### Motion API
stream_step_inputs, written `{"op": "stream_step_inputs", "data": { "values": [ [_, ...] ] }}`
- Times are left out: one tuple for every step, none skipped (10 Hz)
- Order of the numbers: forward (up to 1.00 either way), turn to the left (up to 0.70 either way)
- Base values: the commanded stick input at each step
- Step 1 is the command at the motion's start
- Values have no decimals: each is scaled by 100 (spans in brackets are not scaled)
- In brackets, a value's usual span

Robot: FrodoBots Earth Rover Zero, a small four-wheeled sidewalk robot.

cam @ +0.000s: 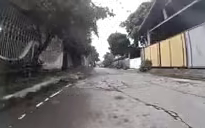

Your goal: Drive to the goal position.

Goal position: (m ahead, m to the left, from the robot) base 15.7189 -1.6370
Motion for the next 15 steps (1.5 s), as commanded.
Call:
{"op": "stream_step_inputs", "data": {
  "values": [
    [70, 0],
    [70, 0],
    [70, 0],
    [70, 0],
    [70, 0],
    [70, 0],
    [70, 0],
    [70, -18],
    [70, -35],
    [70, -35],
    [70, -35],
    [70, -31],
    [70, 0],
    [70, 0],
    [70, 0]
  ]
}}
